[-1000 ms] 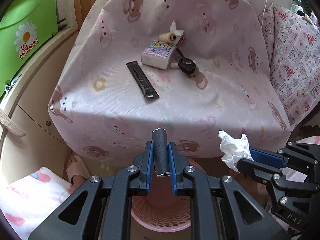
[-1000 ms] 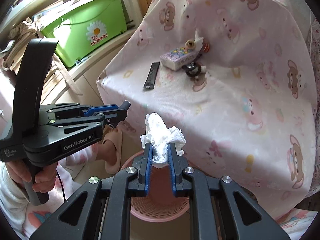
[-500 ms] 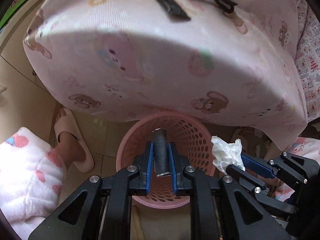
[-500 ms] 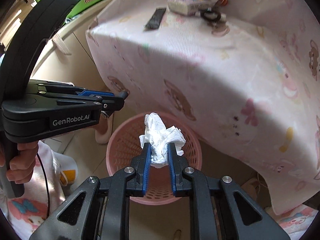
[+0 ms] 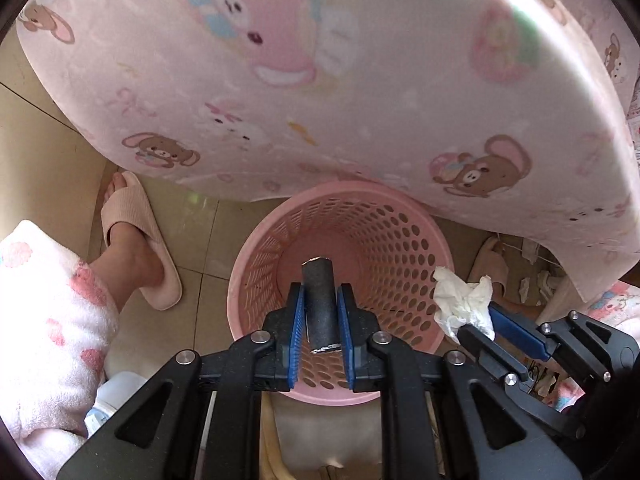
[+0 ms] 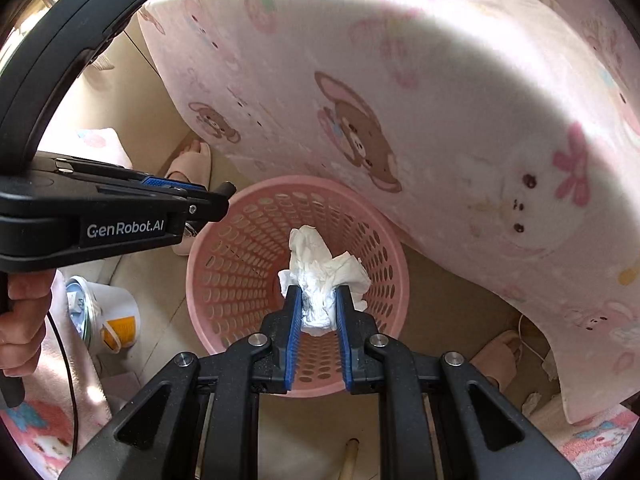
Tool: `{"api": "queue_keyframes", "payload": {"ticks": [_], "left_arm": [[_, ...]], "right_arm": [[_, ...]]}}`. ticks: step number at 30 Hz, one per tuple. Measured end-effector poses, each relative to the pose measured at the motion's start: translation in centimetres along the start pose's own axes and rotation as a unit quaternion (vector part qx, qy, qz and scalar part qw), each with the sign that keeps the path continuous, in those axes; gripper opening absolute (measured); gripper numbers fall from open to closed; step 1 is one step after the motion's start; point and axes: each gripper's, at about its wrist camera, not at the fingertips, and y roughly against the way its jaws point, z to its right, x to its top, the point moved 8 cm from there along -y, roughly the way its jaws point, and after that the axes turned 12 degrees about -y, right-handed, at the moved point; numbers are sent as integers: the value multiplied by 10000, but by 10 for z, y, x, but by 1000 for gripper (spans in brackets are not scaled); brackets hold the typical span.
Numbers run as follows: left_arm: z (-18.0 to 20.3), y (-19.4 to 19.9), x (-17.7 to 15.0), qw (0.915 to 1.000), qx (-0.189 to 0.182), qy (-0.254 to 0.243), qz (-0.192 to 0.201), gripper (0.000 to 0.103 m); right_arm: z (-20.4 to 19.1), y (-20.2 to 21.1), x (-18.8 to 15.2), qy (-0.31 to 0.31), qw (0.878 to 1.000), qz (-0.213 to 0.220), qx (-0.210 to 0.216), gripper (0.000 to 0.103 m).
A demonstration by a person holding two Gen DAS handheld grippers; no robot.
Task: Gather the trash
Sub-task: 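Open both grippers to drop the cylinder and tissue into the basket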
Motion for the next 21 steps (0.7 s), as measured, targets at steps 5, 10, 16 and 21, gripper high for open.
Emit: {"api": "queue_keyframes", "payload": {"ticks": [5, 10, 16, 21], "left_arm": [[1, -2, -2, 9999, -36, 42, -85, 24], [0, 0, -2, 10000, 44, 39, -51, 41], [-4, 13, 3, 9995, 222, 17, 212, 55], [-9, 35, 11, 9972, 397, 14, 639, 56]], "right_arm": [[4, 2, 3, -111, 9999, -89, -40, 31], [10, 6, 5, -186, 9998, -29, -49, 51], [15, 14, 11, -284, 9995, 105, -115, 54], [18, 30, 18, -307, 9985, 414, -200, 56]]}}
